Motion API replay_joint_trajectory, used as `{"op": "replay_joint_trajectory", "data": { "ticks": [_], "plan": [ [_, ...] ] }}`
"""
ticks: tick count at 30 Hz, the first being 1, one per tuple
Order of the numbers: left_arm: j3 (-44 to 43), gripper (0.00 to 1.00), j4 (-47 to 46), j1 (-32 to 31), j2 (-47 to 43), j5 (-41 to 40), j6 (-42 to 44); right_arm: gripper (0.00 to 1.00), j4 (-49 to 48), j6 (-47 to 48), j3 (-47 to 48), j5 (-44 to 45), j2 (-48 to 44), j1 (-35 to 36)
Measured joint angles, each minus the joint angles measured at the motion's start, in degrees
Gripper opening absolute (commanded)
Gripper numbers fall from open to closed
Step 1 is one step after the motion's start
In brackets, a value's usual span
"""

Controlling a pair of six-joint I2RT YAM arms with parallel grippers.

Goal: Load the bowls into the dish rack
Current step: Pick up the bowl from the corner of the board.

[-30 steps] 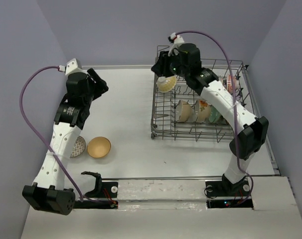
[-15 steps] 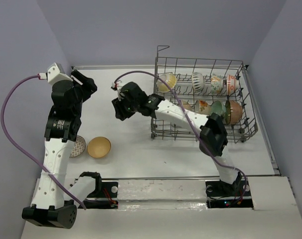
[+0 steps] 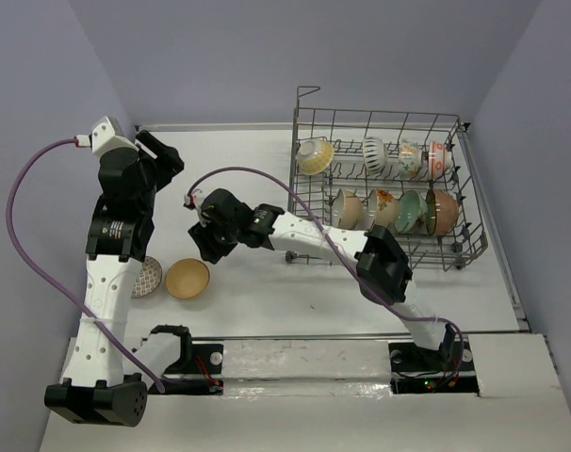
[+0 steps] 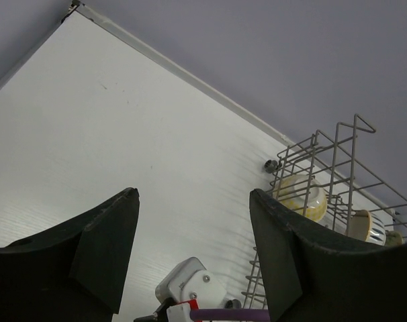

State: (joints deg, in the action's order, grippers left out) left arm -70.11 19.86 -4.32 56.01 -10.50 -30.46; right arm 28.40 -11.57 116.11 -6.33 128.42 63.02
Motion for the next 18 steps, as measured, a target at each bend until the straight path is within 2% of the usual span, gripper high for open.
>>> {"op": "replay_joint_trajectory", "data": {
  "ticks": [18],
  "plan": [
    [0.00, 0.76, -0.39, 0.72, 0.13, 1.53, 0.28, 0.54, 1.20, -1.09, 4.59, -2.95, 8.90, 2.01]
  ]
}}
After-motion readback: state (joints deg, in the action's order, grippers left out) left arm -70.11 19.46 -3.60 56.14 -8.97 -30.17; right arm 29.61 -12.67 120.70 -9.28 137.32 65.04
